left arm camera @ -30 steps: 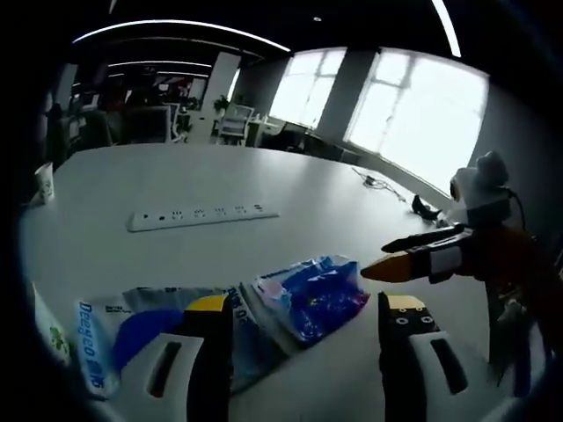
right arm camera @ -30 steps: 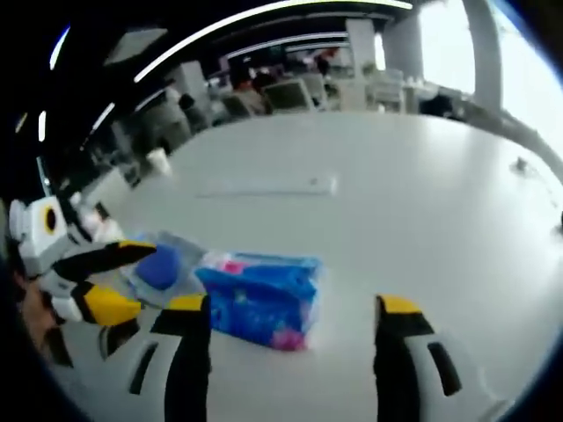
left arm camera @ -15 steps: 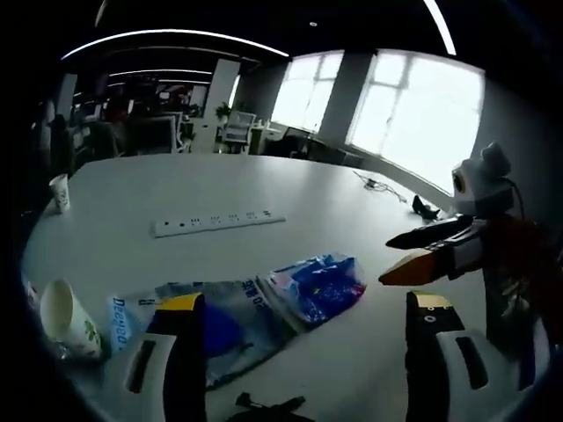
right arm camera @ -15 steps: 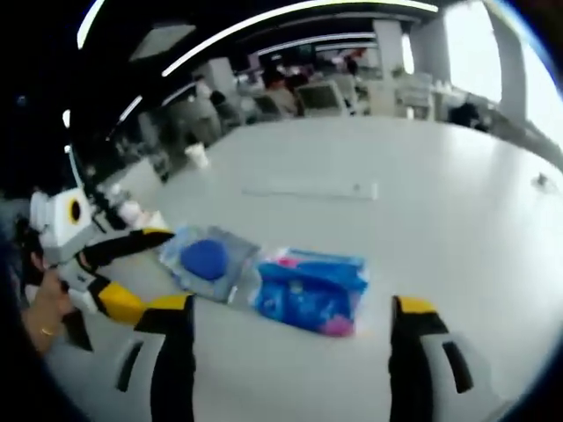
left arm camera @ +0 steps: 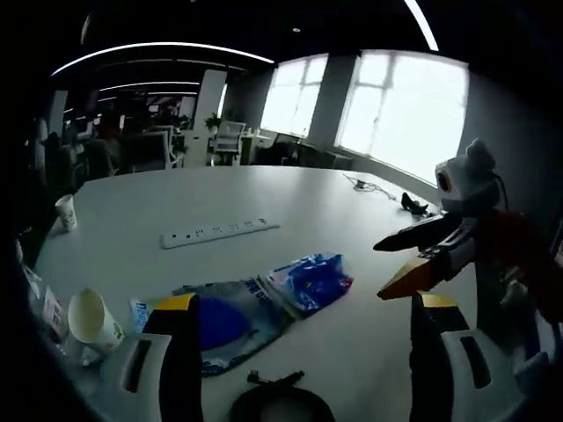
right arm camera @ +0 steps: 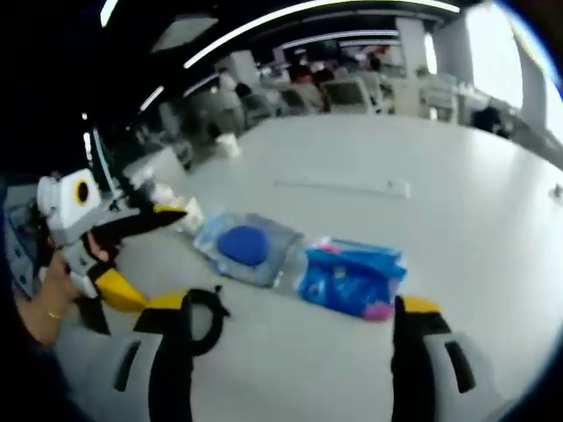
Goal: Arrange the tabletop items into an orderly group along one side of the table until the central work area is clear of visible clutter.
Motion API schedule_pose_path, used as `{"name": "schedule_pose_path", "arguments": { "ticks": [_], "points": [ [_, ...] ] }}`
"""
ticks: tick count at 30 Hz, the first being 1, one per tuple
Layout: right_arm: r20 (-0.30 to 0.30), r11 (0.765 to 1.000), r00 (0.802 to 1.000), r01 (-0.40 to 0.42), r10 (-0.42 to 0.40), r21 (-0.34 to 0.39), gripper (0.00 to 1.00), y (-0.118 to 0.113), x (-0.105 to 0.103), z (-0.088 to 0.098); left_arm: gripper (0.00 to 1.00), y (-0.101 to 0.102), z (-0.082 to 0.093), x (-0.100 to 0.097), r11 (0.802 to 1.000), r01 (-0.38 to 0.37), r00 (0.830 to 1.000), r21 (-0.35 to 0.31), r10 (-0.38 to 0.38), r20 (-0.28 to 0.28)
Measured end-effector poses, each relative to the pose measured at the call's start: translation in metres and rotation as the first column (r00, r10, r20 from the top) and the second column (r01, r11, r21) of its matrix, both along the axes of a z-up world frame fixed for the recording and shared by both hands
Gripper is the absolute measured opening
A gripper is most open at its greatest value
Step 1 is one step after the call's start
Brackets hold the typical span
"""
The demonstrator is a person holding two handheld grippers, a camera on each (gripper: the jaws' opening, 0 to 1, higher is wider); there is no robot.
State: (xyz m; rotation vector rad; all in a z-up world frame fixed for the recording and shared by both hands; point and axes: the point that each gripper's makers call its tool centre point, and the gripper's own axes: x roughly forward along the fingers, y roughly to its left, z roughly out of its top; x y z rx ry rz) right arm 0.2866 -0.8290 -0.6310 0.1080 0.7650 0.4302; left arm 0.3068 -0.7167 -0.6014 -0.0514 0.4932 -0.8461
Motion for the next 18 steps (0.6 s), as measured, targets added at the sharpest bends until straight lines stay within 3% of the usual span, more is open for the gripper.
{"name": "schedule_pose_path", "arguments": {
  "ticks": [15,18],
  "points": [
    [-0.006,0.987,0.988,-0.156,0.157,0.026,0.9,0.052,-0.025,-0.002,1.0,0.046,0.014,-0.008,0.997,-0.071,0.997,0.011,0.071,0.025],
    [0.006,0.982,0.983,-0.186,0.186,0.029,0.9,0.063,-0.029,-0.001,1.0,0.06,0.014,-0.007,0.994,-0.104,0.993,0.028,0.102,0.051]
  ]
}}
